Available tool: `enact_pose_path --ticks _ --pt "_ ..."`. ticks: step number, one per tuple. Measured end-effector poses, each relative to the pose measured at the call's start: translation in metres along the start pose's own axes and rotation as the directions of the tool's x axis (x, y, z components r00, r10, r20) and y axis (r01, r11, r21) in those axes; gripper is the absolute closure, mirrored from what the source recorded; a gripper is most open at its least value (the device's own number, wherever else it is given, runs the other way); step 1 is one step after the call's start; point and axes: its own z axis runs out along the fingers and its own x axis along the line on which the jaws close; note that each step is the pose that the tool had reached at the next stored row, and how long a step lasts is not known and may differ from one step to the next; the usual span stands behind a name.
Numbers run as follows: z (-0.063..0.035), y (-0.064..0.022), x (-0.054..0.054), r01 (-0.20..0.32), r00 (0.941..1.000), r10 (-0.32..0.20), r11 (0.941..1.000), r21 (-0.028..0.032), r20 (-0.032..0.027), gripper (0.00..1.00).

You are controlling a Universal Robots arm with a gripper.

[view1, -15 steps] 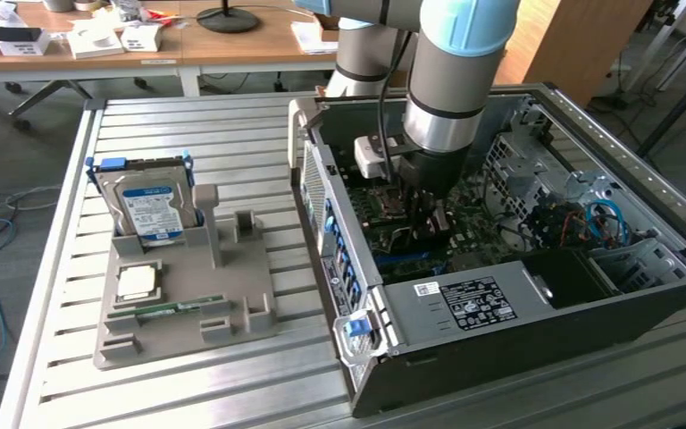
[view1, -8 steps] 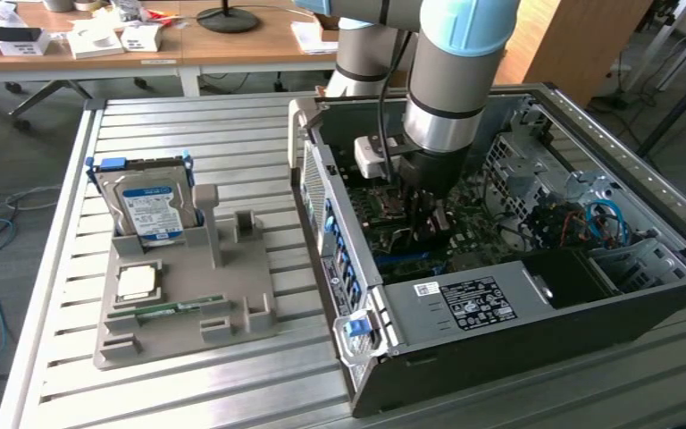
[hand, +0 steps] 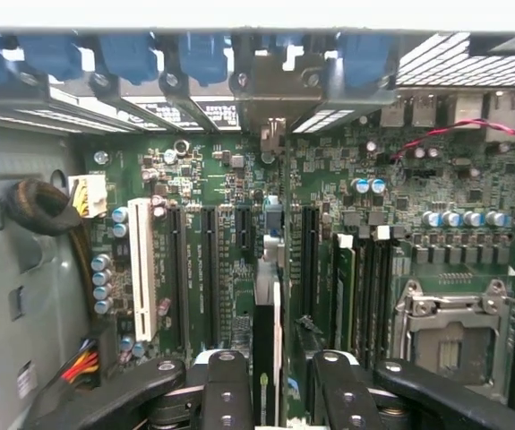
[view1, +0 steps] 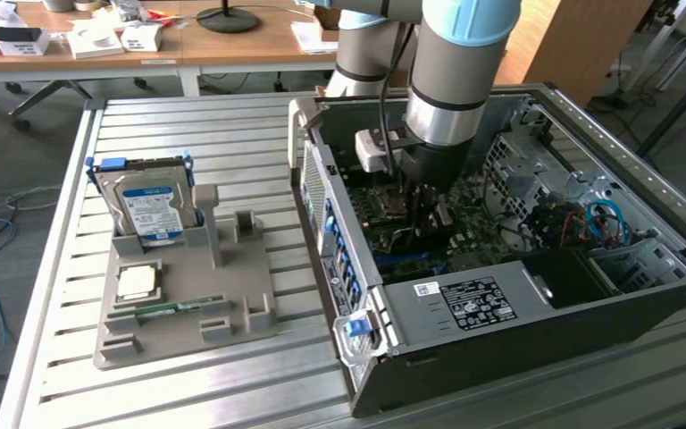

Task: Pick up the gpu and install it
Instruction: 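Insert the gpu into the slot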

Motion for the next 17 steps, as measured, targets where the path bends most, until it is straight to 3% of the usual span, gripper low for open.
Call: enact_pose_path --ticks 14,17 --pt "-0.0594 -0.0055 -0.001 0.000 1.0000 0.000 1.0000 -0.0001 0.0000 0.67" --pt "-0.0673 -0.0072 -0.001 0.000 1.0000 0.000 1.0000 -0.0009 -0.0001 0.67"
